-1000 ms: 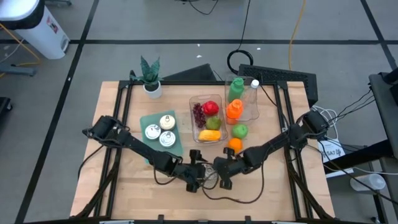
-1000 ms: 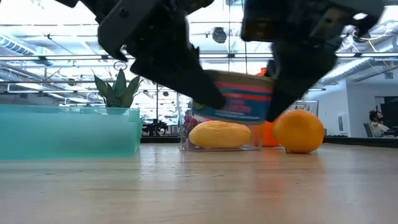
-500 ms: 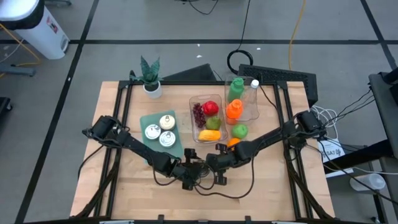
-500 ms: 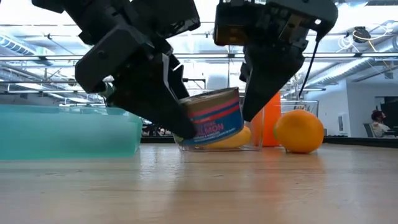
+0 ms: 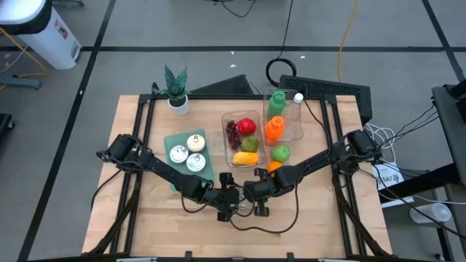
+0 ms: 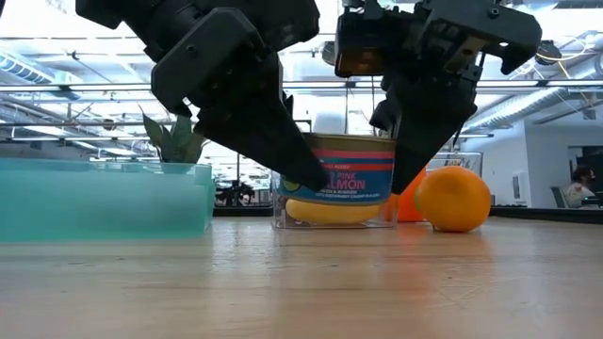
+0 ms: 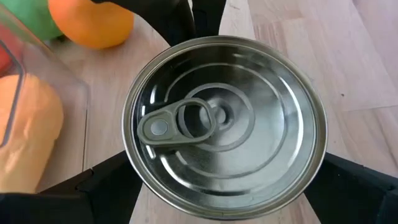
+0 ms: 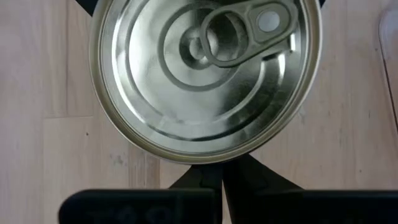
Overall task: Pick & Place Food Item
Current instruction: Put the blue tuna can into the green bin
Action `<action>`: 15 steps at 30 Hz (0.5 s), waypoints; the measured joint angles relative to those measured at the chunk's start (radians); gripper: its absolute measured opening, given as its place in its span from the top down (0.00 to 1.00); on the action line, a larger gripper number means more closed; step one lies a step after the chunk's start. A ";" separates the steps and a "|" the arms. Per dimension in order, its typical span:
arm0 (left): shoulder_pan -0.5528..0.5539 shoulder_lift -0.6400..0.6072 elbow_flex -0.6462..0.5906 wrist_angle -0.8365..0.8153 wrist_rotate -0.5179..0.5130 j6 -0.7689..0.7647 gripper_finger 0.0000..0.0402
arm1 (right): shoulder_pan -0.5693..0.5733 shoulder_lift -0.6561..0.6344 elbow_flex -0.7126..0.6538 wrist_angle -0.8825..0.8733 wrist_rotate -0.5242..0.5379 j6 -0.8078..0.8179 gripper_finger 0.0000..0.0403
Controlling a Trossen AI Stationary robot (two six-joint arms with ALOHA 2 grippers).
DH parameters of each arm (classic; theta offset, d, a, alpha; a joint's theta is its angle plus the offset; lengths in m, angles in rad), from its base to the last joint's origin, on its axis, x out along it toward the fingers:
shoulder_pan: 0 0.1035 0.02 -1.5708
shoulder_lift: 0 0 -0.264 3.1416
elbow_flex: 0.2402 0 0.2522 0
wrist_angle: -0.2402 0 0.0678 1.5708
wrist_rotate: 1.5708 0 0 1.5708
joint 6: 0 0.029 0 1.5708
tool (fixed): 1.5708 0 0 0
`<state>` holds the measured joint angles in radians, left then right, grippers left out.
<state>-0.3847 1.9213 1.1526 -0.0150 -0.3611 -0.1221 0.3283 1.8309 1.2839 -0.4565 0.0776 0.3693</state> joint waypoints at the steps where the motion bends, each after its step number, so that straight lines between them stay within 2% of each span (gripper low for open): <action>1: 0.000 0.000 0.000 0.000 0.001 -0.003 0.03 | 0.000 0.000 0.000 0.001 0.000 -0.001 1.00; 9: -0.011 -0.001 0.000 -0.017 -0.056 0.005 0.03 | -0.001 0.001 0.000 0.006 0.007 -0.018 1.00; 15: -0.013 -0.029 0.001 -0.104 -0.094 -0.003 0.03 | -0.019 0.001 0.000 0.046 0.011 -0.052 1.00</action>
<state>-0.3974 1.8925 1.1538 -0.1190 -0.4547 -0.1253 0.3090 1.8317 1.2839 -0.4107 0.0882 0.3176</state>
